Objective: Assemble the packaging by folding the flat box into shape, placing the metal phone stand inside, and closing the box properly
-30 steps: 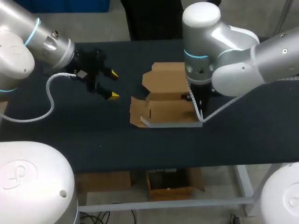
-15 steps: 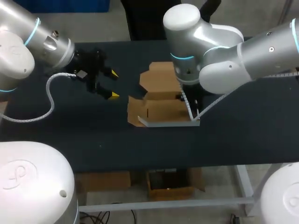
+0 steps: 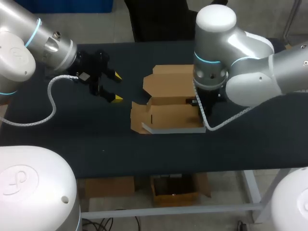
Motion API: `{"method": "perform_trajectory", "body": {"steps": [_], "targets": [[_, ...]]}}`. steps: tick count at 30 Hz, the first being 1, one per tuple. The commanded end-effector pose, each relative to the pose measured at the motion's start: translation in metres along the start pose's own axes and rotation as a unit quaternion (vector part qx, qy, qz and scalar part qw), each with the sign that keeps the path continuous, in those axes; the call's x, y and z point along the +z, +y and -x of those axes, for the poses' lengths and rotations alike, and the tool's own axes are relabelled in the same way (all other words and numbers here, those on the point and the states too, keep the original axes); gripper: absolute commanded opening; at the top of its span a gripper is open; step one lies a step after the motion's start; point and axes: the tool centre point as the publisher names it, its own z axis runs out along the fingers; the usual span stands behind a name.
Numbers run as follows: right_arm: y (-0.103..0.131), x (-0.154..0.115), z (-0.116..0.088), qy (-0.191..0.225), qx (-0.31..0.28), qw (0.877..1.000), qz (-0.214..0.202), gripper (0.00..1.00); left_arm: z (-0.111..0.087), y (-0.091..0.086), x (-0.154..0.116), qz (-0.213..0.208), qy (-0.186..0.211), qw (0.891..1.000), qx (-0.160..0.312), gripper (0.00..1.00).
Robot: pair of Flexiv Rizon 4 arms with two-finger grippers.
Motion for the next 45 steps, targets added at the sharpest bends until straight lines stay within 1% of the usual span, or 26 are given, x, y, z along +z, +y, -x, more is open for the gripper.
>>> {"method": "perform_trajectory", "body": {"steps": [1,15,24,31,45], "targets": [[-0.0031,0.0000,0.0072,0.043,-0.004,0.999,0.004,0.00,0.0006,-0.0004,-0.0005,0.002,0.002,1.000,0.000,1.00],[-0.0011,0.0022,0.0062,0.044,-0.007,0.999,-0.009,0.00,0.0006,-0.0004,-0.0005,0.002,0.002,1.000,0.000,1.00],[0.0007,-0.0022,0.0041,0.034,-0.010,0.999,-0.013,0.00,0.0006,-0.0004,-0.0005,0.002,0.002,1.000,0.000,1.00],[-0.0002,0.0015,0.0031,0.031,-0.006,0.999,-0.021,0.00,0.0006,-0.0004,-0.0005,0.002,0.002,1.000,0.000,1.00],[-0.0010,0.0015,0.0033,0.030,-0.001,0.999,-0.022,0.00,0.0006,-0.0004,-0.0005,0.002,0.002,1.000,0.000,1.00]]}}
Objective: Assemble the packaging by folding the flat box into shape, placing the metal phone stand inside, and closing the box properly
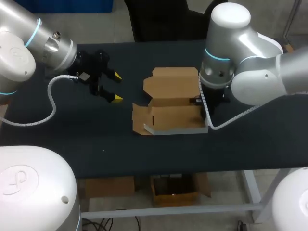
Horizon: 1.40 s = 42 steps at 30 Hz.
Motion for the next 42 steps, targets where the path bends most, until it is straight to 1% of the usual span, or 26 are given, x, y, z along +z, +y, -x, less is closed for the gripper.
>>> {"method": "perform_trajectory", "body": {"steps": [1,7,8,11,14,15,16,18,19,20,22,23,24,25,26,27,30,31,32,34,35,36,37,38,41,42], "targets": [[0.001,-0.001,-0.001,-0.002,0.000,1.000,-0.002,0.00,0.001,0.000,-0.001,0.002,0.002,1.000,0.000,1.00],[0.001,-0.001,-0.001,-0.002,0.000,1.000,-0.002,0.00,0.001,0.000,-0.001,0.002,0.002,1.000,0.000,1.00],[0.001,-0.001,-0.001,-0.002,0.000,1.000,-0.002,0.00,0.004,-0.005,0.005,0.005,0.002,1.000,-0.014,1.00],[0.001,-0.001,-0.001,-0.002,0.000,1.000,-0.002,0.00,0.000,-0.011,0.011,-0.013,-0.005,0.996,-0.085,1.00],[0.001,-0.001,-0.001,-0.002,0.000,1.000,-0.002,0.00,-0.014,-0.011,0.013,-0.024,-0.030,0.986,-0.161,1.00],[0.001,-0.001,-0.001,-0.002,0.000,1.000,-0.002,0.00,-0.018,-0.011,0.015,-0.019,-0.049,0.977,-0.209,1.00],[0.001,-0.001,-0.001,-0.002,0.000,1.000,-0.002,0.00,-0.022,-0.011,0.016,-0.022,-0.052,0.973,-0.224,1.00],[0.001,-0.001,-0.001,-0.002,0.000,1.000,-0.002,0.00,-0.028,-0.010,0.019,-0.013,-0.071,0.956,-0.285,1.00],[0.001,-0.001,-0.001,-0.002,0.000,1.000,-0.002,0.00,-0.030,-0.009,0.021,-0.018,-0.077,0.953,-0.293,1.00],[0.001,-0.001,-0.001,-0.002,0.000,1.000,-0.002,0.00,-0.033,-0.007,0.022,-0.013,-0.092,0.937,-0.337,1.00],[0.001,-0.001,-0.001,-0.002,0.000,1.000,-0.002,0.00,-0.037,-0.004,0.026,-0.016,-0.105,0.918,-0.382,1.00],[0.001,-0.001,-0.001,-0.002,0.000,1.000,-0.002,0.00,-0.039,-0.003,0.028,-0.008,-0.119,0.900,-0.420,1.00],[0.001,-0.001,-0.001,-0.002,0.000,1.000,-0.002,0.00,-0.040,-0.002,0.030,-0.001,-0.117,0.888,-0.444,1.00],[0.001,-0.001,-0.001,-0.002,0.000,1.000,-0.002,0.00,-0.041,-0.001,0.033,0.003,-0.121,0.872,-0.474,1.00],[0.001,-0.001,-0.001,-0.002,0.000,1.000,-0.002,0.00,-0.042,0.000,0.036,0.018,-0.131,0.850,-0.510,1.00],[0.001,-0.001,-0.001,-0.002,0.000,1.000,-0.002,0.00,-0.043,0.000,0.039,0.021,-0.130,0.843,-0.521,1.00],[0.001,-0.001,-0.001,-0.002,0.000,1.000,-0.002,0.00,-0.046,0.003,0.048,0.035,-0.144,0.797,-0.586,1.00],[0.001,-0.001,-0.001,-0.002,0.000,1.000,-0.002,0.00,-0.046,0.005,0.051,0.039,-0.145,0.787,-0.598,1.00],[0.001,-0.001,-0.001,-0.002,0.000,1.000,-0.002,0.00,-0.046,0.007,0.054,0.041,-0.153,0.772,-0.616,1.00],[0.001,-0.001,-0.001,-0.002,0.000,1.000,-0.002,0.00,-0.045,0.014,0.061,0.040,-0.139,0.748,-0.647,1.00],[0.001,-0.001,-0.001,-0.002,0.000,1.000,-0.002,0.00,-0.044,0.017,0.062,0.042,-0.138,0.741,-0.655,1.00],[0.001,-0.001,-0.001,-0.002,0.000,1.000,-0.002,0.00,-0.043,0.020,0.066,0.043,-0.135,0.727,-0.672,1.00],[0.001,-0.001,-0.001,-0.002,0.000,1.000,-0.002,0.00,-0.042,0.023,0.068,0.043,-0.128,0.719,-0.682,1.00],[0.001,-0.001,-0.001,-0.002,0.000,1.000,-0.002,0.00,-0.040,0.027,0.071,0.045,-0.123,0.705,-0.697,1.00],[0.001,-0.001,-0.001,-0.002,0.000,1.000,-0.002,0.00,-0.036,0.036,0.076,0.047,-0.104,0.679,-0.725,1.00],[0.001,-0.001,-0.001,-0.002,0.000,1.000,-0.002,0.00,-0.036,0.038,0.077,0.045,-0.097,0.675,-0.730,1.00]]}}
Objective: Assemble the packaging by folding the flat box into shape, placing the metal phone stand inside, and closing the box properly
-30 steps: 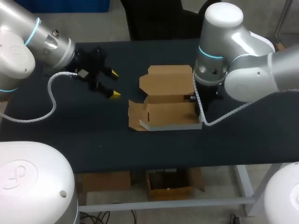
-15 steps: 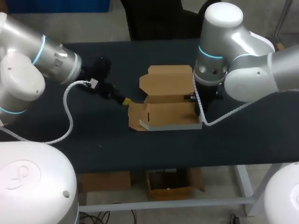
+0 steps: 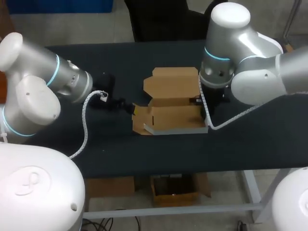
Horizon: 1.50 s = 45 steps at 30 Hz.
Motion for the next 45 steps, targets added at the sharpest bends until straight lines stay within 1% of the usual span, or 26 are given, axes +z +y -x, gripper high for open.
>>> {"method": "perform_trajectory", "body": {"steps": [1,4,5,7,8,9,10,11,12,13,14,17,18,19,23,24,26,28,29,34,35,37,38,41,45], "targets": [[0.001,0.000,-0.001,-0.002,0.000,1.000,-0.002,0.00,0.010,-0.005,0.019,0.060,-0.041,0.949,-0.307,1.00],[0.001,0.000,-0.001,-0.002,0.000,1.000,-0.002,0.00,0.018,-0.005,0.029,0.075,-0.023,0.940,-0.333,1.00],[0.001,0.000,-0.001,-0.002,0.000,1.000,-0.002,0.00,0.019,-0.005,0.032,0.080,-0.014,0.938,-0.337,0.96],[0.001,0.000,-0.001,-0.002,0.000,1.000,-0.002,0.00,0.021,-0.005,0.038,0.087,-0.007,0.933,-0.349,0.93],[0.001,0.000,-0.001,-0.002,0.000,1.000,-0.002,0.00,0.022,-0.005,0.041,0.092,0.000,0.931,-0.354,0.87],[0.001,0.000,-0.001,-0.002,0.000,1.000,-0.002,0.00,0.023,-0.005,0.044,0.099,0.006,0.929,-0.358,0.85],[0.001,0.000,-0.001,-0.002,0.000,1.000,-0.002,0.00,0.023,-0.006,0.047,0.101,0.003,0.927,-0.362,0.82],[0.001,0.000,-0.001,-0.002,0.000,1.000,-0.002,0.00,0.023,-0.006,0.048,0.104,0.006,0.926,-0.363,0.81],[0.001,0.000,-0.001,-0.002,0.000,1.000,-0.002,0.00,0.022,-0.006,0.051,0.110,0.012,0.925,-0.365,0.78],[0.001,0.000,-0.001,-0.002,0.000,1.000,-0.002,0.00,0.021,-0.006,0.053,0.114,0.016,0.924,-0.366,0.68],[0.001,0.000,-0.001,-0.002,0.000,1.000,-0.002,0.00,0.020,-0.006,0.055,0.117,0.022,0.923,-0.366,0.64],[0.001,0.000,-0.001,-0.002,0.000,1.000,-0.002,0.00,0.018,-0.005,0.058,0.120,0.031,0.922,-0.368,0.59],[0.001,0.000,-0.001,-0.002,0.000,1.000,-0.002,0.00,0.016,-0.004,0.059,0.120,0.031,0.921,-0.368,0.56],[0.001,0.000,-0.001,-0.002,0.000,1.000,-0.002,0.00,0.015,-0.004,0.059,0.120,0.033,0.921,-0.368,0.50],[0.001,0.000,-0.001,-0.002,0.000,1.000,-0.002,0.00,0.008,-0.001,0.062,0.122,0.038,0.922,-0.365,0.44],[0.001,0.000,-0.001,-0.002,0.000,1.000,-0.002,0.00,0.006,0.000,0.063,0.122,0.038,0.923,-0.364,0.39],[0.001,0.000,-0.001,-0.002,0.000,1.000,-0.002,0.00,0.002,0.000,0.063,0.120,0.037,0.925,-0.359,0.24],[0.001,0.000,-0.001,-0.002,0.000,1.000,-0.002,0.00,-0.003,-0.001,0.063,0.120,0.032,0.927,-0.355,0.02],[0.001,0.000,-0.001,-0.002,0.000,1.000,-0.002,0.00,-0.004,-0.001,0.062,0.119,0.030,0.928,-0.352,0.00],[0.001,0.000,-0.001,-0.002,0.000,1.000,-0.002,0.00,-0.012,-0.004,0.060,0.112,0.008,0.933,-0.343,0.00],[0.001,0.000,-0.001,-0.002,0.000,1.000,-0.002,0.00,-0.014,-0.005,0.060,0.110,-0.004,0.934,-0.340,0.00],[0.001,0.000,-0.001,-0.002,0.000,1.000,-0.002,0.00,-0.018,-0.006,0.061,0.109,-0.013,0.935,-0.336,0.00],[0.001,0.000,-0.001,-0.002,0.000,1.000,-0.002,0.00,-0.021,-0.007,0.062,0.107,-0.027,0.937,-0.333,0.00],[0.001,0.000,-0.001,-0.002,0.000,1.000,-0.002,0.00,-0.028,-0.011,0.063,0.103,-0.050,0.940,-0.322,0.00],[0.001,0.000,-0.001,-0.002,0.000,1.000,-0.002,0.00,-0.036,-0.015,0.066,0.096,-0.075,0.942,-0.313,0.00]]}}
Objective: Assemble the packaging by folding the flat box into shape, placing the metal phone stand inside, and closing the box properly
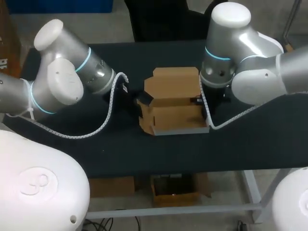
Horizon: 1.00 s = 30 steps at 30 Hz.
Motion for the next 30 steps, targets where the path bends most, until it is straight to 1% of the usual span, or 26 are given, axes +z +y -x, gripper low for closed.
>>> {"method": "perform_trajectory", "body": {"steps": [1,4,6,9,12,15,16,18,21,22,23,24,30], "targets": [[0.000,0.000,-0.004,-0.001,0.000,1.000,-0.001,0.00,-0.016,0.005,0.005,-0.014,-0.052,0.999,0.002,0.00],[0.000,0.000,-0.004,-0.001,0.000,1.000,-0.001,0.00,-0.021,0.006,0.008,-0.023,-0.070,0.997,0.007,0.00],[0.000,0.000,-0.004,-0.001,0.000,1.000,-0.001,0.00,-0.025,0.007,0.010,-0.040,-0.095,0.995,0.010,0.00],[0.000,0.000,-0.004,-0.001,0.000,1.000,-0.001,0.00,-0.030,0.009,0.012,-0.054,-0.115,0.992,0.015,0.00],[0.000,0.000,-0.004,-0.001,0.000,1.000,-0.001,0.00,-0.034,0.011,0.013,-0.064,-0.129,0.989,0.018,0.00],[0.000,0.000,-0.004,-0.001,0.000,1.000,-0.001,0.00,-0.037,0.012,0.012,-0.068,-0.133,0.988,0.024,0.00],[0.000,0.000,-0.004,-0.001,0.000,1.000,-0.001,0.00,-0.038,0.012,0.012,-0.068,-0.132,0.989,0.026,0.03],[0.000,0.000,-0.004,-0.001,0.000,1.000,-0.001,0.00,-0.039,0.012,0.009,-0.068,-0.131,0.989,0.030,0.14],[0.000,0.000,-0.004,-0.001,0.000,1.000,-0.001,0.00,-0.038,0.013,0.004,-0.066,-0.122,0.990,0.037,0.23],[0.000,0.000,-0.004,-0.001,0.000,1.000,-0.001,0.00,-0.037,0.013,0.002,-0.062,-0.112,0.991,0.042,0.25],[0.000,0.000,-0.004,-0.001,0.000,1.000,-0.001,0.00,-0.035,0.013,0.000,-0.057,-0.104,0.992,0.044,0.31],[0.000,0.000,-0.004,-0.001,0.000,1.000,-0.001,0.00,-0.033,0.013,-0.002,-0.059,-0.103,0.992,0.046,0.32],[0.000,0.000,-0.004,-0.001,0.000,1.000,-0.001,0.00,-0.017,0.009,-0.018,-0.042,-0.066,0.995,0.063,0.36]]}}
